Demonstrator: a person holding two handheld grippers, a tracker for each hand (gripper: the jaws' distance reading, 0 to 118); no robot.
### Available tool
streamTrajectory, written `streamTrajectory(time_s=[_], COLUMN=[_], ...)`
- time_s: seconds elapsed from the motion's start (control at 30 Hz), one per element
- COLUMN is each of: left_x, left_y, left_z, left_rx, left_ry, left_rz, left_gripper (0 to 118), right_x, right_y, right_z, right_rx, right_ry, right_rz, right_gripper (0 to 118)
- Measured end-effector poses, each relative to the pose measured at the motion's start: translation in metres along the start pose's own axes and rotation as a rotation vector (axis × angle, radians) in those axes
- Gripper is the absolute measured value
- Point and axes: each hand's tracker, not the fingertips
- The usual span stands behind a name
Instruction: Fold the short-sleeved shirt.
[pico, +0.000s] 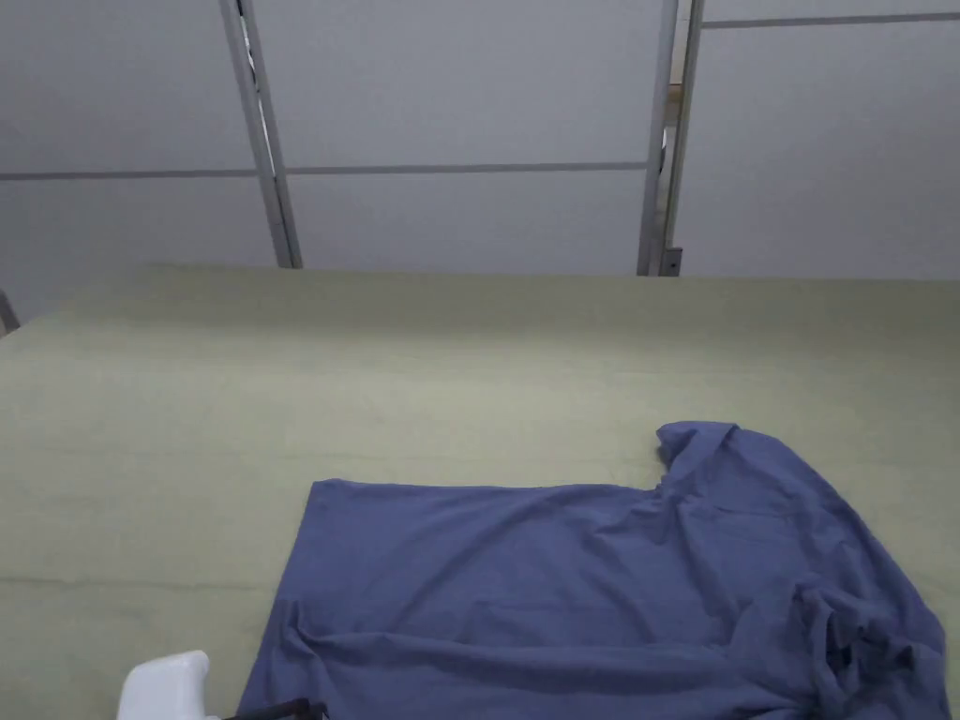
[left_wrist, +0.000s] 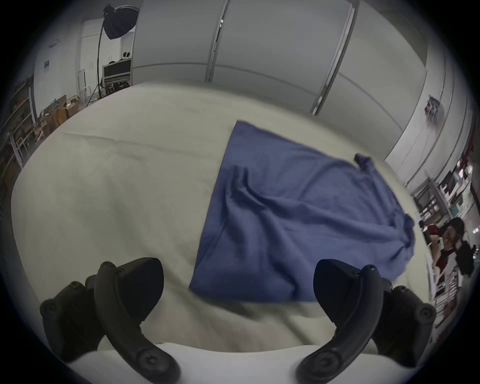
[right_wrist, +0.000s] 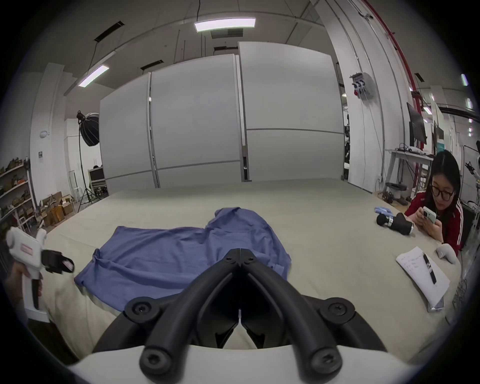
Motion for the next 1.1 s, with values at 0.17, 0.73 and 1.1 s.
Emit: streamTrajectory(time_s=[0.17, 0.73, 1.1], left_x=[0.020, 0.018, -0.004], left_y=[-0.003, -0.006, -0.011], left_z=[-0.034, -0.011, 0.082], left_rx=[-0.044, -0.015, 0.023], left_ry=[0.193, 0.084, 0.055], left_rz=[-0.087, -0.128, -0.079], left_gripper=[82, 9, 9], right_x=[0.018, 0.100, 0.075], right_y=[-0.015, -0.073, -0.020], right_z=[-0.019, -0.163, -0.026], right_rx=[-0.138, -0.505, -0.507], right_ry=[-0.054, 0.002, 0.066], right_rz=[0.010, 0.029, -0.141], right_gripper=[111, 8, 8])
